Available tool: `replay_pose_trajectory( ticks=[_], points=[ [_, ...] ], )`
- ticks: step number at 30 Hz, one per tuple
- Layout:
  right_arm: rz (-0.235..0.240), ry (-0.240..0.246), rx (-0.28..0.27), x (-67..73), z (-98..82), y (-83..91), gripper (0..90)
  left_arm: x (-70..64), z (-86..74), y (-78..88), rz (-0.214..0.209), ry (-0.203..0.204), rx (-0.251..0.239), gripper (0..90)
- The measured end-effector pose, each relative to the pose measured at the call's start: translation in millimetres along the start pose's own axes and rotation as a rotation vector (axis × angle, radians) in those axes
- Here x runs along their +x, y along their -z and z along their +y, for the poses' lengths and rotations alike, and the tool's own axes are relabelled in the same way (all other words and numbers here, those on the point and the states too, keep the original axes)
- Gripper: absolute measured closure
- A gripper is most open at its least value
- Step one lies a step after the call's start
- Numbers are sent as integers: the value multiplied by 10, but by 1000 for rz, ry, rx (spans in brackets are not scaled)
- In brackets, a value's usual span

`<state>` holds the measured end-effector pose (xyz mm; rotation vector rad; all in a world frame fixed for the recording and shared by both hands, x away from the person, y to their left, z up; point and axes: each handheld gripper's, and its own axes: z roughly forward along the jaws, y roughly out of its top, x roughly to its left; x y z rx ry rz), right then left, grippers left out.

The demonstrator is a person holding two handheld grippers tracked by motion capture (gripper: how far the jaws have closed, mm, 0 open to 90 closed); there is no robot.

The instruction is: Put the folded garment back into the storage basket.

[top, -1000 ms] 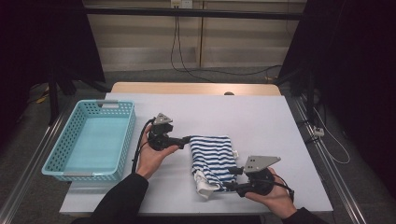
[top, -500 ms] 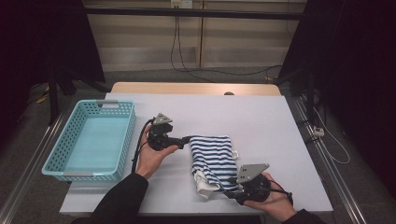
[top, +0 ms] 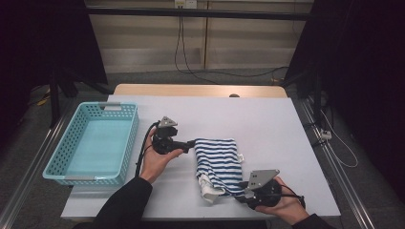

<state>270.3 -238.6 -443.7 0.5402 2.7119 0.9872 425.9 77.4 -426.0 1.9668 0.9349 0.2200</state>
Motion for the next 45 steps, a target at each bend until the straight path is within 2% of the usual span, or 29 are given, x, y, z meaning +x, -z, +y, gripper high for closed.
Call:
replay_pose_trajectory(
  ticks=[6, 7, 11, 13, 17, 21, 26, 27, 32, 33, 35, 36, 38, 40, 41, 43, 44, 45],
  points=[
    [-18, 22, -10, -9, 34, -39, 612, -11, -14, -38, -3, -11, 21, 108],
    [-18, 32, -6, -11, 46, -45, 636, -18, -16, -48, -5, -4, 20, 108],
    [-3, 25, -9, -20, 55, -63, 707, -35, -13, -66, -6, -15, 22, 108],
    [-1, -3, 8, -31, 83, -70, 731, -39, -14, -71, -5, -13, 22, 108],
    [-1, -14, 19, -48, 125, -92, 811, -53, -15, -92, -13, -19, 28, 108],
    [12, -56, 7, -81, 120, -93, 832, -48, -6, -82, -5, -8, 11, 108],
    [41, -96, -5, -117, 111, -80, 841, -31, -9, -87, -12, 14, 11, 128],
    [57, -114, -26, -134, 121, -51, 843, -43, -9, -100, -7, 7, 11, 131],
    [68, -125, -33, -141, 125, -54, 844, -43, 8, -149, -6, 6, 12, 211],
    [68, -124, -30, -141, 124, -59, 844, -21, 25, -192, -2, 23, 22, 217],
    [72, -129, -37, -144, 124, -55, 844, -8, 30, -225, -7, 26, 29, 249],
    [71, -130, -38, -142, 122, -53, 844, 5, 26, -288, -15, 45, 46, 288],
    [65, -127, -34, -135, 117, -56, 844, 17, 15, -363, -21, 53, 52, 368],
    [63, -125, -32, -133, 112, -62, 843, 30, -5, -437, -11, 98, 69, 391],
    [60, -125, -30, -130, 111, -62, 843, 30, -17, -465, -14, 107, 73, 426],
    [59, -122, -28, -122, 111, -64, 843, 17, -27, -488, -20, 109, 75, 463],
    [59, -123, -28, -121, 110, -66, 843, -19, -48, -531, -13, 89, 95, 464],
    [60, -124, -29, -124, 107, -67, 843, -19, -48, -531, -13, 89, 95, 469]
  ],
)
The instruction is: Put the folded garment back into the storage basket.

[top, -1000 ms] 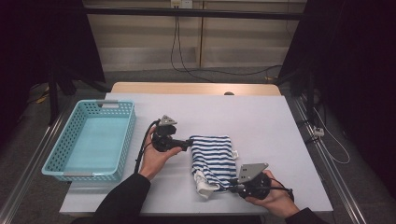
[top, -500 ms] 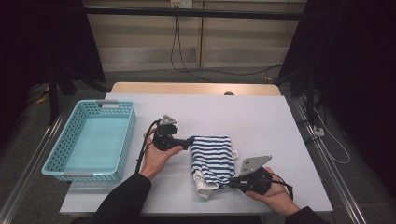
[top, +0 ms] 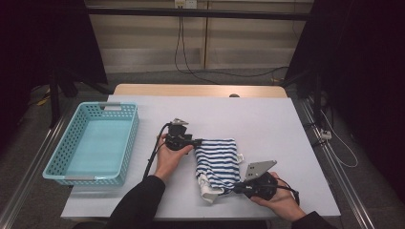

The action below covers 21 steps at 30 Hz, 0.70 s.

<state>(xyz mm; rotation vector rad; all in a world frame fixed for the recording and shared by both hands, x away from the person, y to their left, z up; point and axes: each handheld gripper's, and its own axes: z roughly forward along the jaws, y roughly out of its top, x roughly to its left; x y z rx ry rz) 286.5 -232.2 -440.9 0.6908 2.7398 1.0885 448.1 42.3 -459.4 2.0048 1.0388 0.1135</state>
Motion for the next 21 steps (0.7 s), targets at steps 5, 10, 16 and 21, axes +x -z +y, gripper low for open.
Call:
replay_pose_trajectory(
  ticks=[5, 10, 16, 21],
  points=[
    [2, 0, 1, -4, -2, -4, 842, -84, -36, -22, 50, -136, 9, 463],
    [1, 2, 5, -5, 0, -9, 842, -147, -61, -7, 82, -161, 21, 484],
    [1, 2, 5, -6, 1, -10, 842, -166, -60, 0, 70, -153, 29, 553],
    [3, 0, 3, -3, 1, -10, 842, -168, -50, 0, 58, -143, 34, 597]
  ],
)
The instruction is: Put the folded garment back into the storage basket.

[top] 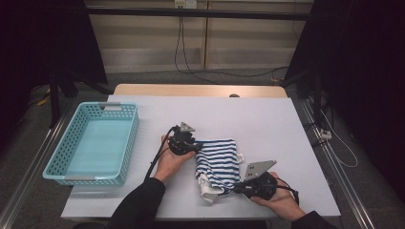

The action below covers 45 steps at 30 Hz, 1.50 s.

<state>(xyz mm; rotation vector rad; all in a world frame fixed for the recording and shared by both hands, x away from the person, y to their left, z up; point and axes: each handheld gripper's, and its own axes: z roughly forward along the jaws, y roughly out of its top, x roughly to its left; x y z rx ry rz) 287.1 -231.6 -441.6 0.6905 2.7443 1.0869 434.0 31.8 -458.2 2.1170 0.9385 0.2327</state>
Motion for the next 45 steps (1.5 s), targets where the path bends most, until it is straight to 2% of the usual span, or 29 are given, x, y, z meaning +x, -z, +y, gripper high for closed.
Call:
replay_pose_trajectory(
  ticks=[2, 4, 5, 9, 13, 14, 16, 17, 26, 39, 41, 45],
  points=[
    [-2, 3, -2, 0, -2, 1, 842, 20, -3, 4, -10, 24, -2, 638],
    [-3, 2, -5, 9, -6, 7, 842, -1, -4, 2, -11, 19, -3, 661],
    [1, -3, -6, 11, -9, 7, 842, -11, -3, 0, -31, 22, -1, 710],
    [0, -4, -8, 7, -10, 6, 842, -42, -8, -3, -41, 15, -6, 816],
    [1, -11, -20, 10, -12, 18, 843, -24, -28, -7, -54, 33, -31, 835],
    [5, -16, -27, 7, -12, 25, 843, -2, -36, -9, -74, 67, -45, 838],
    [13, -23, -34, 4, -12, 31, 843, 7, -36, -14, -78, 79, -55, 840],
    [18, -30, -40, -2, -15, 37, 843, 20, -26, -14, -94, 91, -69, 843],
    [14, -45, -78, 12, -5, 66, 844, 49, 29, 58, -125, 105, -127, 845],
    [15, -60, -124, 34, 27, 107, 845, 48, 86, 81, -145, 105, -164, 846],
    [18, -71, -135, 38, 39, 119, 845, 60, 105, 98, -171, 140, -184, 846],
    [15, -81, -154, 49, 61, 139, 845, 65, 147, 126, -164, 128, -190, 846]
  ],
)
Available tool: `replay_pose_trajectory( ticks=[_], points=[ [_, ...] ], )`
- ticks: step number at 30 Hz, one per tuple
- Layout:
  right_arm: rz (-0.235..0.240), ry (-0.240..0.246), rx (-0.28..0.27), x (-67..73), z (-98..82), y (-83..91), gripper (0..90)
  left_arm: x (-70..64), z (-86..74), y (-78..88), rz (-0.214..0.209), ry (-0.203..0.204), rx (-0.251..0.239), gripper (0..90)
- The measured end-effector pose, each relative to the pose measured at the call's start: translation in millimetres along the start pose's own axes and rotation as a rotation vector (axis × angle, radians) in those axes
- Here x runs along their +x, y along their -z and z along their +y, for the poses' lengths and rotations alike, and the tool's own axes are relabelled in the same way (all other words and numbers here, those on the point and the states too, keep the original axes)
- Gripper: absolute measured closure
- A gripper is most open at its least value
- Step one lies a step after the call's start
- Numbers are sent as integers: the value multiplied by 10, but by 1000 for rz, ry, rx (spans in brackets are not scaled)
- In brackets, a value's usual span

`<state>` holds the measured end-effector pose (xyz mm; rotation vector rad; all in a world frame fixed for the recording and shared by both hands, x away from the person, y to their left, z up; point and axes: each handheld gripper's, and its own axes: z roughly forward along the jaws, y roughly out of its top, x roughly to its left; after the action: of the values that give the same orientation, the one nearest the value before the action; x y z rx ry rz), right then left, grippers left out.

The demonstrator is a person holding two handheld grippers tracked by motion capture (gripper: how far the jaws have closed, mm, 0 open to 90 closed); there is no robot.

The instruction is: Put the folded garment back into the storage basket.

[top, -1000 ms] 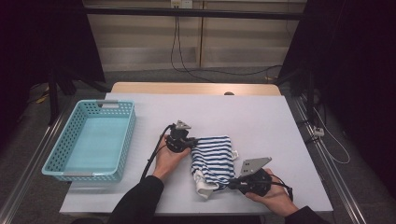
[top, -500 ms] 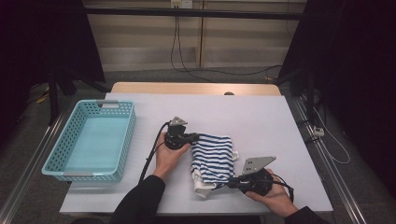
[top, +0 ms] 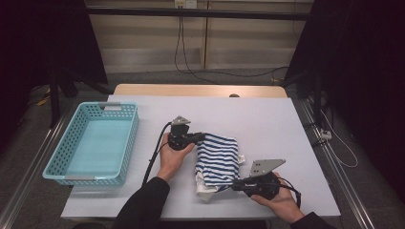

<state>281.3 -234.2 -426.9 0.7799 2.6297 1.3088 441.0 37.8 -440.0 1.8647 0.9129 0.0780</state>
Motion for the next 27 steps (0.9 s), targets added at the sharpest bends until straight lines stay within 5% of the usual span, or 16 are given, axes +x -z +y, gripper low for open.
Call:
replay_pose_trajectory(
  ticks=[27],
  points=[
    [-25, 0, -85, 10, 200, 38, 847, 6, 212, 170, 31, -17, -48, 846]
  ],
)
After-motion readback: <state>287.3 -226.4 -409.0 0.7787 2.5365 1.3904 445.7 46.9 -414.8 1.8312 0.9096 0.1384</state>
